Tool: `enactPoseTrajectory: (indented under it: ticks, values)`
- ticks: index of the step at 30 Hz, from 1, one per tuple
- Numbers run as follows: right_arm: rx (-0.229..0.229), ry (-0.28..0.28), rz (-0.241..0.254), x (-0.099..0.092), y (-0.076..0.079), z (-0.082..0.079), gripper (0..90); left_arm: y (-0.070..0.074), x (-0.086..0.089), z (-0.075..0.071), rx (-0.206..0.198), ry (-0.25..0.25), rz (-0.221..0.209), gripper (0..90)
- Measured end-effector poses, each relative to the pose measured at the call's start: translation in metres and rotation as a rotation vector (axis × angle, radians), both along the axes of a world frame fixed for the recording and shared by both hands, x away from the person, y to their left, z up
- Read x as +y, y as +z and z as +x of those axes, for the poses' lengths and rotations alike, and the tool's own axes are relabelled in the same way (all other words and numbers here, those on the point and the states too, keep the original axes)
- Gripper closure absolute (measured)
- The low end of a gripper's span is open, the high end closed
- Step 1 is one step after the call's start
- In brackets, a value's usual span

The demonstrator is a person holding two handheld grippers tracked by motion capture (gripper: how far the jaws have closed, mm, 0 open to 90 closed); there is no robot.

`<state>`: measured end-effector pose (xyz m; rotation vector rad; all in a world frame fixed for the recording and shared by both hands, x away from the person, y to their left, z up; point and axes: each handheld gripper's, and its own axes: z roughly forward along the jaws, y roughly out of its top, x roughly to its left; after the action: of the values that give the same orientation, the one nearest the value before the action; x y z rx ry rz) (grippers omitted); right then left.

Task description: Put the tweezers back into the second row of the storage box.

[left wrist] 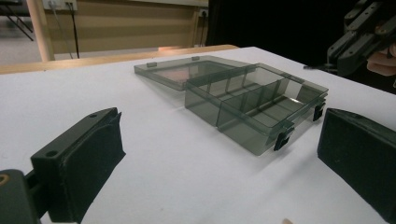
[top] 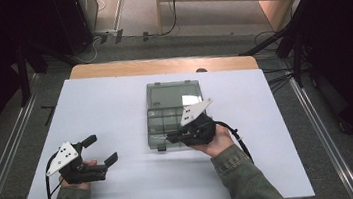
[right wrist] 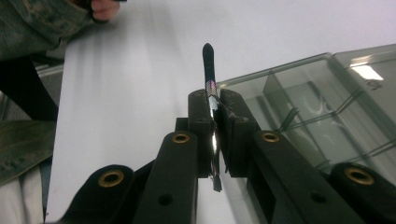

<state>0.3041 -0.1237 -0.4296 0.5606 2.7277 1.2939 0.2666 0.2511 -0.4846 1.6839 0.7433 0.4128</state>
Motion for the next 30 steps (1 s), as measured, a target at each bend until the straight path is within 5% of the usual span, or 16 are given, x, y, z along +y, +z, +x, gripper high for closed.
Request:
enactPoseTrajectory:
  ticks: [4, 15, 29, 30]
  values:
    - [-0.013, -0.016, 0.049, -0.009, 0.001, 0.004, 85.8, 0.000, 0.000, 0.000, 0.000, 0.000, -0.001, 0.0]
    - [-0.001, -0.045, 0.057, -0.024, -0.008, 0.020, 85.7, 0.000, 0.000, 0.000, 0.001, -0.002, -0.001, 0.0]
    - [-0.051, -0.049, -0.092, -0.030, -0.022, 0.027, 85.2, 0.000, 0.000, 0.000, 0.004, -0.003, -0.004, 0.0]
    - [-0.058, -0.071, -0.090, -0.029, -0.023, 0.027, 69.3, 0.000, 0.000, 0.000, 0.005, -0.002, -0.002, 0.0]
